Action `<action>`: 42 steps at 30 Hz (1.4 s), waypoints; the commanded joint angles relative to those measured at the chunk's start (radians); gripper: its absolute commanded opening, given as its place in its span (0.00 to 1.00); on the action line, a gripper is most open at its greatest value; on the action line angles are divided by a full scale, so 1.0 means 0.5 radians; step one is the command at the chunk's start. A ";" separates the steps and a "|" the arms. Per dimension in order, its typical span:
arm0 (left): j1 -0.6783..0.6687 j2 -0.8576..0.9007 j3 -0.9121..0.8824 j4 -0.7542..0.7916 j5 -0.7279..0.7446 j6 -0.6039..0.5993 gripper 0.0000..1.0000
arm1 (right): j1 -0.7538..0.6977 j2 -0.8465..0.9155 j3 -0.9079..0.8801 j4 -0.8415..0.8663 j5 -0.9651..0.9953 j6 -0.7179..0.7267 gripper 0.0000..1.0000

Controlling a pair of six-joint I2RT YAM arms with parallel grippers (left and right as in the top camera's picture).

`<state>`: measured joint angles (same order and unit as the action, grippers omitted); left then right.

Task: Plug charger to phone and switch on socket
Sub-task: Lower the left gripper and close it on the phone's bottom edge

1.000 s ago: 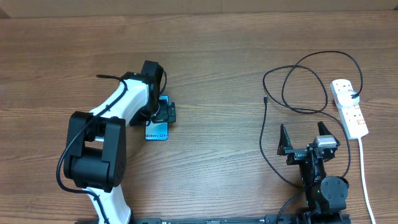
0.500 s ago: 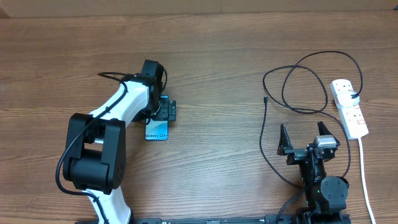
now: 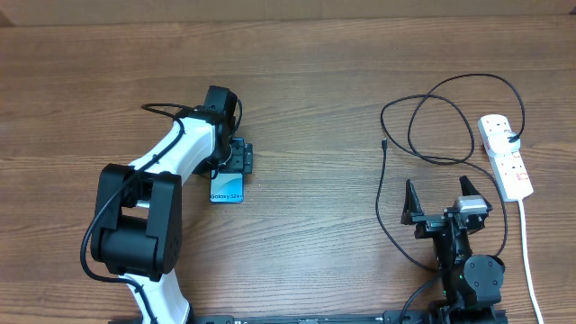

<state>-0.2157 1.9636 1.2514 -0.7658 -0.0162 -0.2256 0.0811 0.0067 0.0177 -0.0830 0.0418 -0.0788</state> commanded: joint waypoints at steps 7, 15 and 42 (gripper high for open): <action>-0.002 0.090 -0.082 -0.039 -0.005 0.025 1.00 | 0.006 0.004 -0.018 0.005 0.018 -0.002 1.00; -0.002 0.090 -0.082 -0.045 -0.003 0.024 1.00 | 0.006 0.004 -0.018 0.005 0.018 -0.002 1.00; -0.002 0.090 -0.164 -0.037 0.033 0.018 0.85 | 0.006 0.004 -0.018 0.005 0.018 -0.002 1.00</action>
<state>-0.2146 1.9522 1.2320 -0.7692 -0.0154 -0.2291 0.0811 0.0067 0.0177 -0.0834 0.0418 -0.0788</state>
